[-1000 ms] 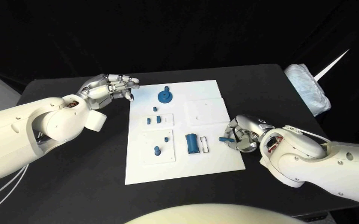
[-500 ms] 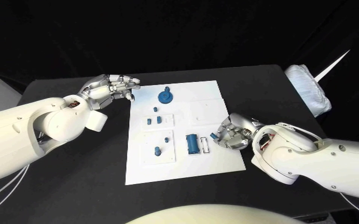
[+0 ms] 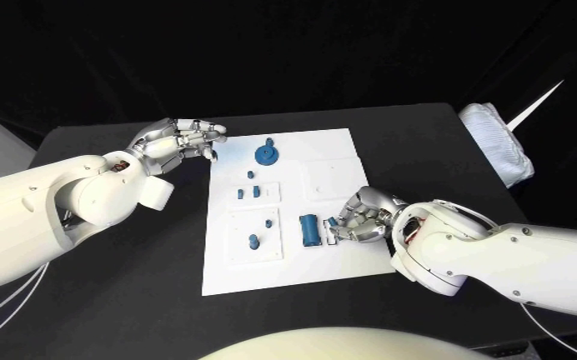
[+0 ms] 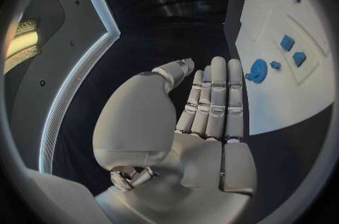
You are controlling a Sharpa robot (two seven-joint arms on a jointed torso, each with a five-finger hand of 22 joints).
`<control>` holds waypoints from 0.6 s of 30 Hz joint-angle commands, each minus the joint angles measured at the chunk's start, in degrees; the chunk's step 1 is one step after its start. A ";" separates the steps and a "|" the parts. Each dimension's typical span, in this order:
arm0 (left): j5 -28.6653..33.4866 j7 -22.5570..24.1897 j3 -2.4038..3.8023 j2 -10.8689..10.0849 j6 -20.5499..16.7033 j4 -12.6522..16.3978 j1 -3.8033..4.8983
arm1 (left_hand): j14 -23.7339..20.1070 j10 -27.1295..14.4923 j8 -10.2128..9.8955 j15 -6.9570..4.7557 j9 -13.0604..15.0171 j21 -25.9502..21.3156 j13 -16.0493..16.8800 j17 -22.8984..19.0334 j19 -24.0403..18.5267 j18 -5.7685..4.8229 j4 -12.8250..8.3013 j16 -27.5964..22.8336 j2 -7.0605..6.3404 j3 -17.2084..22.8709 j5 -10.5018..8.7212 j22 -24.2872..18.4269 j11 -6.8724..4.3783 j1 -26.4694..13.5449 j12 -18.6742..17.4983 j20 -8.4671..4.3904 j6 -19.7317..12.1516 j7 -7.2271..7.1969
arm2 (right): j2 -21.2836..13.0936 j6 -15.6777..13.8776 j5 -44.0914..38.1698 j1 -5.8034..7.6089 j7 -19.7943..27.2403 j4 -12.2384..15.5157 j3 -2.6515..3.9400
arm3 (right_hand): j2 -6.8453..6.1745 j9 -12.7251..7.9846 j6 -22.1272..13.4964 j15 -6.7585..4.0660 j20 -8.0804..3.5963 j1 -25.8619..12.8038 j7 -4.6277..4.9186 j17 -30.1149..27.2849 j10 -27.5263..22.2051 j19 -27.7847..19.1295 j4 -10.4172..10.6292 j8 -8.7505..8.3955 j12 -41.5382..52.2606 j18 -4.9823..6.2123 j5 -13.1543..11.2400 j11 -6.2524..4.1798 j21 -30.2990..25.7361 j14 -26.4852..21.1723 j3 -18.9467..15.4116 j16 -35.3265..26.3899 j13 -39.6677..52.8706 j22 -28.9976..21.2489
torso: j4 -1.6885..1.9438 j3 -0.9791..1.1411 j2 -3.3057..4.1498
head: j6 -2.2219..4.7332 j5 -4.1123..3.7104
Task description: Assemble the parts on the task board
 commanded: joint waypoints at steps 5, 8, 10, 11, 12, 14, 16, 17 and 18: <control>0.29 0.24 0.03 0.07 0.95 0.13 0.01 | -0.25 -0.37 0.19 0.31 -0.06 -0.40 -0.06 0.08 0.35 0.78 0.44 -0.31 0.49 0.02 0.06 -0.07 -0.06 -0.08 0.00 0.07 -0.42 0.02 | 0.62 -0.92 1.24 -0.19 -0.28 0.04 -0.01 | 0.13 -0.16 -0.02 -0.36 -0.27 -1.02 -0.02 11.82 2.29 5.99 0.20 0.03 0.20 -0.37 0.38 -0.25 0.20 5.34 -0.51 0.32 8.31 15.06 | -0.01 0.04 0.01 | -0.08 0.07; 0.29 0.20 0.03 0.03 0.96 0.14 0.01 | -0.25 -0.37 0.19 0.31 -0.06 -0.40 -0.06 0.08 0.35 0.78 0.44 -0.31 0.49 0.02 0.06 -0.07 -0.06 -0.08 0.00 0.07 -0.42 0.02 | 0.69 -0.91 1.20 -0.20 -0.27 0.14 -0.01 | 0.15 -0.15 0.00 -0.35 -0.27 -1.12 -0.02 11.85 2.33 5.99 0.21 0.04 0.32 -0.37 0.38 -0.26 0.20 5.35 -0.54 0.34 8.37 15.06 | 0.00 0.04 0.02 | -0.15 0.09; 0.29 0.19 0.03 0.02 0.96 0.13 0.01 | -0.25 -0.37 0.19 0.31 -0.06 -0.40 -0.06 0.08 0.35 0.78 0.44 -0.31 0.49 0.02 0.06 -0.07 -0.06 -0.08 0.00 0.07 -0.42 0.02 | 0.70 -0.82 1.14 -0.21 -0.26 0.21 -0.01 | 0.15 -0.14 0.01 -0.35 -0.26 -1.23 -0.03 11.86 2.34 5.99 0.22 0.05 0.34 -0.37 0.36 -0.25 0.20 5.35 -0.59 0.35 8.39 15.06 | -0.01 0.05 0.02 | -0.16 0.10; 0.29 0.18 0.03 0.01 0.97 0.12 0.01 | -0.25 -0.37 0.19 0.31 -0.06 -0.40 -0.06 0.08 0.35 0.78 0.44 -0.31 0.49 0.02 0.06 -0.07 -0.06 -0.08 0.00 0.07 -0.42 0.02 | 0.71 -0.79 1.12 -0.21 -0.26 0.25 -0.01 | 0.15 -0.14 0.01 -0.35 -0.26 -1.23 -0.03 11.86 2.34 5.99 0.22 0.05 0.34 -0.37 0.36 -0.25 0.20 5.35 -0.59 0.35 8.39 15.06 | -0.03 0.04 0.00 | -0.16 0.13; 0.29 0.17 0.03 0.01 0.98 0.11 0.01 | -0.25 -0.37 0.19 0.31 -0.06 -0.40 -0.06 0.08 0.35 0.78 0.44 -0.31 0.49 0.02 0.06 -0.07 -0.06 -0.08 0.00 0.07 -0.42 0.02 | 0.71 -0.74 1.07 -0.21 -0.26 0.29 -0.01 | 0.13 -0.13 0.02 -0.35 -0.26 -1.38 -0.03 11.81 2.33 5.99 0.23 0.06 0.31 -0.37 0.33 -0.26 0.20 5.34 -0.68 0.32 8.38 15.06 | -0.05 0.04 -0.02 | -0.18 0.16; 0.29 0.14 0.03 0.02 1.02 0.11 0.01 | -0.26 -0.39 0.20 0.30 -0.06 -0.43 -0.06 0.10 0.37 0.78 0.45 -0.30 0.52 0.06 0.07 -0.09 -0.07 -0.04 0.01 0.07 -0.43 0.02 | 0.70 -0.62 0.95 -0.22 -0.26 0.36 -0.01 | 0.10 -0.12 0.02 -0.35 -0.26 -1.52 -0.02 11.84 2.33 5.99 0.24 0.06 0.31 -0.37 0.30 -0.26 0.20 5.34 -0.76 0.34 8.38 15.06 | -0.05 0.04 -0.02 | -0.19 0.20; 0.29 0.11 0.03 0.02 1.06 0.10 0.01 | -0.26 -0.39 0.20 0.30 -0.06 -0.43 -0.06 0.10 0.37 0.78 0.45 -0.30 0.52 0.06 0.07 -0.09 -0.07 -0.04 0.01 0.07 -0.43 0.02 | 0.67 -0.42 0.81 -0.22 -0.27 0.35 -0.01 | 0.04 -0.11 0.02 -0.35 -0.26 -1.89 -0.02 11.79 2.33 5.99 0.28 0.07 0.27 -0.37 0.26 -0.25 0.20 5.33 -0.95 0.31 8.37 15.06 | -0.05 0.04 -0.02 | -0.19 0.20; 0.29 0.10 0.03 0.02 1.06 0.10 0.01 | -0.26 -0.39 0.20 0.30 -0.06 -0.43 -0.06 0.10 0.37 0.78 0.45 -0.30 0.52 0.06 0.07 -0.09 -0.07 -0.04 0.01 0.07 -0.43 0.02 | 0.66 -0.36 0.77 -0.22 -0.28 0.34 -0.01 | 0.04 -0.11 0.02 -0.35 -0.26 -1.89 -0.02 11.79 2.33 5.99 0.28 0.07 0.27 -0.37 0.26 -0.25 0.20 5.33 -0.95 0.31 8.37 15.06 | -0.04 0.04 -0.03 | -0.19 0.20; 0.29 0.10 0.03 0.02 1.07 0.10 0.01 | -0.26 -0.39 0.20 0.30 -0.06 -0.43 -0.06 0.10 0.37 0.78 0.45 -0.30 0.52 0.06 0.07 -0.09 -0.07 -0.04 0.01 0.07 -0.43 0.02 | 0.66 -0.27 0.70 -0.22 -0.27 0.31 -0.01 | 0.04 -0.11 0.01 -0.34 -0.25 -2.03 -0.01 11.83 2.33 5.99 0.30 0.06 0.28 -0.37 0.23 -0.24 0.20 5.34 -1.02 0.33 8.38 15.06 | -0.04 0.04 -0.03 | -0.19 0.20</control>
